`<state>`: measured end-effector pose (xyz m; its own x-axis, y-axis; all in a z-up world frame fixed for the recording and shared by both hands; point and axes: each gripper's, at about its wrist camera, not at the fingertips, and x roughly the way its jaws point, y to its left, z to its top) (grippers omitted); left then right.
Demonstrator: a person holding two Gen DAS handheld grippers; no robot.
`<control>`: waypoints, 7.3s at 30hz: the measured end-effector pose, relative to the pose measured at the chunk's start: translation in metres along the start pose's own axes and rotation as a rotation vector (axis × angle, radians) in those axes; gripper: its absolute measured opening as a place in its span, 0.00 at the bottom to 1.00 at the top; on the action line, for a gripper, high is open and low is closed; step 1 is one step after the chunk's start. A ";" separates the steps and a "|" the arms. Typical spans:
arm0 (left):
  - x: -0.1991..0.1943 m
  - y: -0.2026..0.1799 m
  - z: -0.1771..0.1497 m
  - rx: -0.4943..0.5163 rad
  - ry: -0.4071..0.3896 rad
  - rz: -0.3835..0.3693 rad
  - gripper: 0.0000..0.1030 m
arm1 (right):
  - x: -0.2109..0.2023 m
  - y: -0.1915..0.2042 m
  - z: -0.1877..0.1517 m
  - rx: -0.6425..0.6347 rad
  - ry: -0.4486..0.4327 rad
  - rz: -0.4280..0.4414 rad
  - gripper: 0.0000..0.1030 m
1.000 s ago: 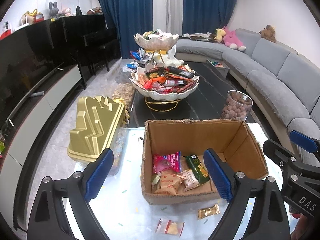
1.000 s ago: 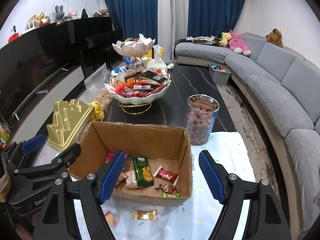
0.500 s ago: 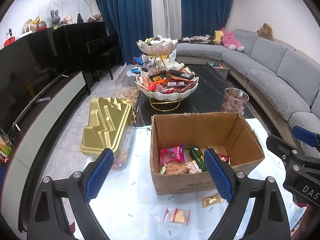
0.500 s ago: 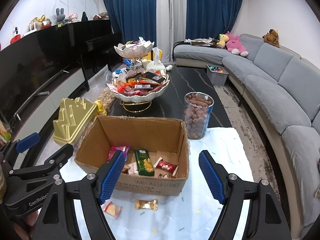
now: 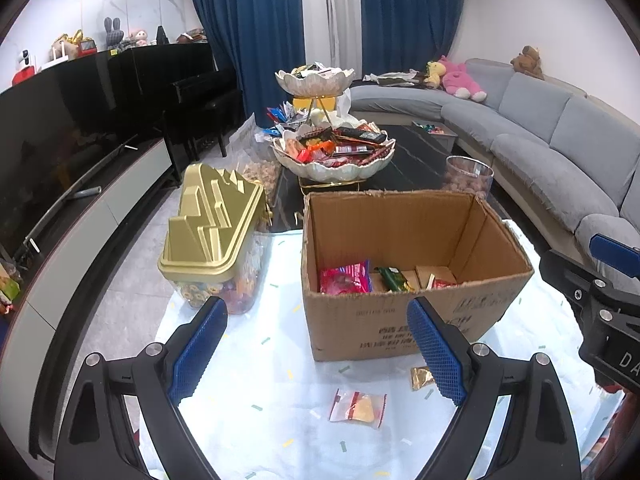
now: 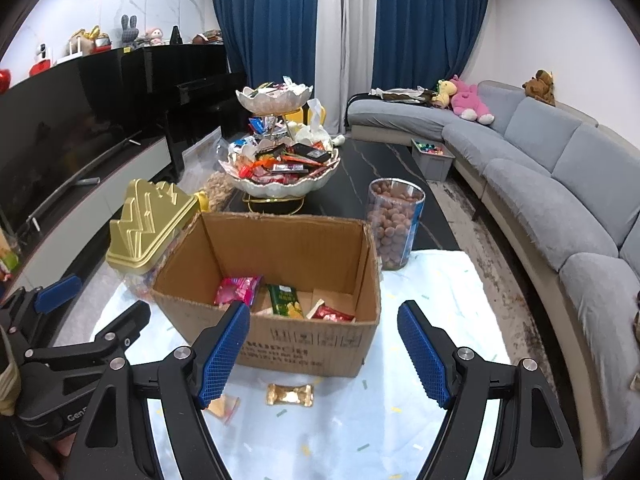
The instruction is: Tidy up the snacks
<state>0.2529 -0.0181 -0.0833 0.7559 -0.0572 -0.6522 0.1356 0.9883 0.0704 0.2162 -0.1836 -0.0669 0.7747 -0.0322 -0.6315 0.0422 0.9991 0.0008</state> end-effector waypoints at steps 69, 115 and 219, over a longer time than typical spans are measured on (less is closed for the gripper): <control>0.127 -0.038 -0.131 0.123 0.192 -0.201 0.52 | 0.178 0.032 -0.111 -0.092 0.408 0.082 0.65; 0.019 -0.033 -0.040 0.016 0.175 -0.130 0.31 | 0.039 -0.017 -0.043 -0.038 0.223 0.114 0.23; 0.039 -0.019 0.080 0.045 0.153 -0.026 0.84 | 0.040 -0.023 0.069 -0.007 0.086 0.016 0.73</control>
<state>0.3311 -0.0507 -0.0502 0.6456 -0.0568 -0.7615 0.1848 0.9792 0.0837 0.2897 -0.2095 -0.0380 0.7181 -0.0141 -0.6958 0.0256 0.9997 0.0061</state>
